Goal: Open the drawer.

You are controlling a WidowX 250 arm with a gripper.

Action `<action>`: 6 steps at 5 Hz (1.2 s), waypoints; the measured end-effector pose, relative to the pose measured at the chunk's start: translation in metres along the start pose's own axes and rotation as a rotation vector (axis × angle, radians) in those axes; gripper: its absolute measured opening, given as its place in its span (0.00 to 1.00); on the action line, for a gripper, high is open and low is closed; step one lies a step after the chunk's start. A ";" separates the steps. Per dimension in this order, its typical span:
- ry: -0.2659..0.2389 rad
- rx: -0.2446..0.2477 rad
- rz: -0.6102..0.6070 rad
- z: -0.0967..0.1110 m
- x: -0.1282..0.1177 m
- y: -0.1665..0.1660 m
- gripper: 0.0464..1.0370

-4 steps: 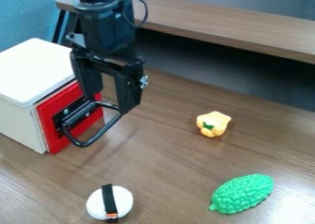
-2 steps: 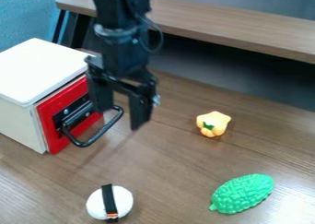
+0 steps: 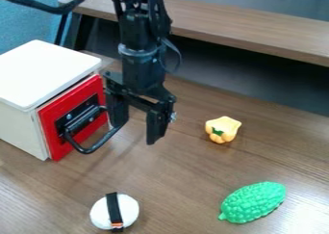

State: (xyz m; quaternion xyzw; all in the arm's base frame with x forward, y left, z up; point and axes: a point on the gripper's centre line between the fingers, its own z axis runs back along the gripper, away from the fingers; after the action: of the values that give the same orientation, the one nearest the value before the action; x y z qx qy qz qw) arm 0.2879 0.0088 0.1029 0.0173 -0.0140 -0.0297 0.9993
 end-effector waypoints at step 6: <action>0.004 0.134 0.063 -0.036 0.001 0.054 0.96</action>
State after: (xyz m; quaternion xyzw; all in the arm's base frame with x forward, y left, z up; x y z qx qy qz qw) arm 0.2933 0.0639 0.0693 0.0837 -0.0144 0.0026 0.9964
